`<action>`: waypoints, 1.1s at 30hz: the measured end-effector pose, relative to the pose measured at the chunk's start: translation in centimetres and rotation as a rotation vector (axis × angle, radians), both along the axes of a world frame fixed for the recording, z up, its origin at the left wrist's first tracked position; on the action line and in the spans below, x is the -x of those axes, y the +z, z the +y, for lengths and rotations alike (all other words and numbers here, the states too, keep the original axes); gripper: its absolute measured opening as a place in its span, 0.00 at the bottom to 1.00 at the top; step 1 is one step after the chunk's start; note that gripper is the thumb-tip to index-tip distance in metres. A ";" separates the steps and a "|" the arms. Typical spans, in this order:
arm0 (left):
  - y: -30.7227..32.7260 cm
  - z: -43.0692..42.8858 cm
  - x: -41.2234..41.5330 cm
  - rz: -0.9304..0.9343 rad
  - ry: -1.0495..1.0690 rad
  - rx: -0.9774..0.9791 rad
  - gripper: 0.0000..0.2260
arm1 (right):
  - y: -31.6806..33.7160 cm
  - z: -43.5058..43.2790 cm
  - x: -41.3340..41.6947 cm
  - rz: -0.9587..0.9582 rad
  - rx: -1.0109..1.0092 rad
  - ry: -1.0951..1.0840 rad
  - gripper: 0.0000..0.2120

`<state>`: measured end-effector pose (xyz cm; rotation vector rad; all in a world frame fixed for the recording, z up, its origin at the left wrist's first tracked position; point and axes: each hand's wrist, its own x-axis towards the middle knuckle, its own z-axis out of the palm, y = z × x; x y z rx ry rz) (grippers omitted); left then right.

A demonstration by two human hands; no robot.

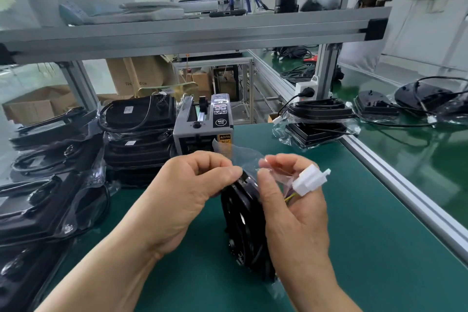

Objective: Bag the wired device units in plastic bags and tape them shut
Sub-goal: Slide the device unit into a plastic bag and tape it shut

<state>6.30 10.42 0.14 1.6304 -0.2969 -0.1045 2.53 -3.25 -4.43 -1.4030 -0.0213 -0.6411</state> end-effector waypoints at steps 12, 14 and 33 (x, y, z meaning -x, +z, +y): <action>0.7 0.0 -0.6 0.096 0.006 -0.067 0.04 | -0.4 -0.5 0.5 0.045 0.148 0.212 0.31; 0.7 -0.2 -0.5 0.083 0.019 -0.080 0.05 | -0.3 -0.5 0.5 0.042 0.144 0.216 0.30; -0.8 -1.1 -0.1 -0.113 0.263 -0.232 0.12 | -0.6 -0.3 0.4 0.061 0.150 0.213 0.27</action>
